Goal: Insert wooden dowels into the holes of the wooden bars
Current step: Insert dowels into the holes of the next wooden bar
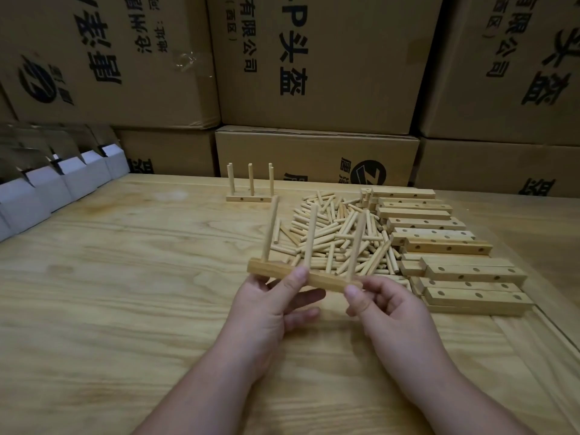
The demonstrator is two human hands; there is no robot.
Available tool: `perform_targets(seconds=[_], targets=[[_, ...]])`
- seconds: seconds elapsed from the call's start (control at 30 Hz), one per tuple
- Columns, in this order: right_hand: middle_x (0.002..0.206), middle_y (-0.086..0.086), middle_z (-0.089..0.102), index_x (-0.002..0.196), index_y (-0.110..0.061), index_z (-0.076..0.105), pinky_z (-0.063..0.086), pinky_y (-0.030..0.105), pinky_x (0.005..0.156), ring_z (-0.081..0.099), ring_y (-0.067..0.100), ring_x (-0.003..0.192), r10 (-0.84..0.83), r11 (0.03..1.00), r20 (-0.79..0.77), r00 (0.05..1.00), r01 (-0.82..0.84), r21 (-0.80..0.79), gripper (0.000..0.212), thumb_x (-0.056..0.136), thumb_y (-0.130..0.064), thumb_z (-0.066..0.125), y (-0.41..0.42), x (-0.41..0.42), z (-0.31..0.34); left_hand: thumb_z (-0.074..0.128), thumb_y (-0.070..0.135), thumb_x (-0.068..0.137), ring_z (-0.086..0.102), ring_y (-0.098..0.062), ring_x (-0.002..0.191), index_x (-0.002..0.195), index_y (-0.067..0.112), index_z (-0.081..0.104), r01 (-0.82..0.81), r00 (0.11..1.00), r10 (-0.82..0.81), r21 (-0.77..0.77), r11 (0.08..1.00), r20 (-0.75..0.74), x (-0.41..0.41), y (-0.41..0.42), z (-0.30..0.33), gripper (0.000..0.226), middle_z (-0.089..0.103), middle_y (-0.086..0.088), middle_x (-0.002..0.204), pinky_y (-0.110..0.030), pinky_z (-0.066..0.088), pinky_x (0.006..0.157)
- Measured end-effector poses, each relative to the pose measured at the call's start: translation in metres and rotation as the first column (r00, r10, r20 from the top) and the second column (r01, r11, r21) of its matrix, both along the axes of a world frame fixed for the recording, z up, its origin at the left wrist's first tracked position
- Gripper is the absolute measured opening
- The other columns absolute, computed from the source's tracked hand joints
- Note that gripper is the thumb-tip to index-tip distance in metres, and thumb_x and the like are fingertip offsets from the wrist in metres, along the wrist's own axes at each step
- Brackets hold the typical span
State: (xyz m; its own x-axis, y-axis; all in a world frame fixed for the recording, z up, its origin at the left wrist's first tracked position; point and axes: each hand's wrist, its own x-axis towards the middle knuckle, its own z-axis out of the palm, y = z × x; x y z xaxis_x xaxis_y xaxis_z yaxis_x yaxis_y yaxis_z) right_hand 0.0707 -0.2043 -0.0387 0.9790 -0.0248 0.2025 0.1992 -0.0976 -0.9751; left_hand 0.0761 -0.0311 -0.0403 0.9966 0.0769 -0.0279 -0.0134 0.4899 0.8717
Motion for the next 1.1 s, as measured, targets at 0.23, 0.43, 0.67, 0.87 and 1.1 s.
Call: perform_targets(seconds=[0.23,0.43,0.67,0.87,1.1], targets=[[0.077,-0.002,0.075,0.087,-0.018,0.074,0.048,0.01,0.061,0.068,0.003,0.068,-0.019,1.0,-0.013,1.0,0.019,0.023,0.002,0.086,-0.017,0.075,-0.004,0.005,-0.004,0.088,0.033,0.06,0.076,-0.03,0.092,0.118,0.012,0.062,0.012,1.0,-0.011,0.18,0.984,-0.004,0.0,0.018,-0.002,0.066,0.077,-0.012,0.1,-0.035,0.06,0.066],[0.083,-0.001,0.075,0.089,-0.024,0.076,0.054,0.021,0.067,0.069,0.023,0.08,-0.018,1.0,-0.036,0.999,0.017,-0.02,0.013,0.079,-0.021,0.082,-0.009,0.006,-0.005,0.088,0.029,0.058,0.073,-0.026,0.07,0.112,0.011,0.062,-0.014,1.0,0.011,0.166,0.986,0.02,0.003,0.019,-0.002,0.063,0.075,-0.008,0.084,-0.031,0.058,0.061],[0.083,-0.012,0.069,0.089,-0.031,0.073,0.049,0.017,0.061,0.061,0.021,0.073,-0.039,0.975,0.043,0.998,0.048,-0.217,0.015,0.079,-0.023,0.082,-0.018,0.007,-0.002,0.097,0.031,0.058,0.063,-0.018,0.057,0.086,0.027,0.073,0.005,0.998,-0.015,0.163,0.987,0.065,0.014,0.014,-0.007,0.036,0.071,-0.003,0.079,-0.027,0.054,0.055],[0.084,-0.004,0.072,0.085,-0.026,0.079,0.05,0.02,0.07,0.065,0.018,0.079,0.01,0.945,-0.011,1.0,-0.013,-0.327,0.008,0.078,-0.024,0.081,-0.025,0.019,0.012,0.089,0.033,0.059,0.063,-0.016,0.056,0.095,0.021,0.071,0.037,0.999,-0.042,0.138,0.99,0.032,0.025,0.016,-0.007,0.042,0.071,-0.001,0.08,-0.028,0.054,0.052],[0.094,-0.027,0.071,0.095,-0.045,0.074,0.049,0.025,0.072,0.065,-0.008,0.085,-0.028,0.929,0.052,0.998,0.045,-0.367,0.011,0.086,-0.039,0.073,0.006,0.093,0.048,0.078,0.03,0.072,0.061,-0.017,0.055,0.118,0.014,0.058,0.081,0.993,-0.081,-0.011,0.997,-0.089,0.036,0.017,-0.001,0.052,0.077,-0.01,0.085,-0.032,0.055,0.05]])
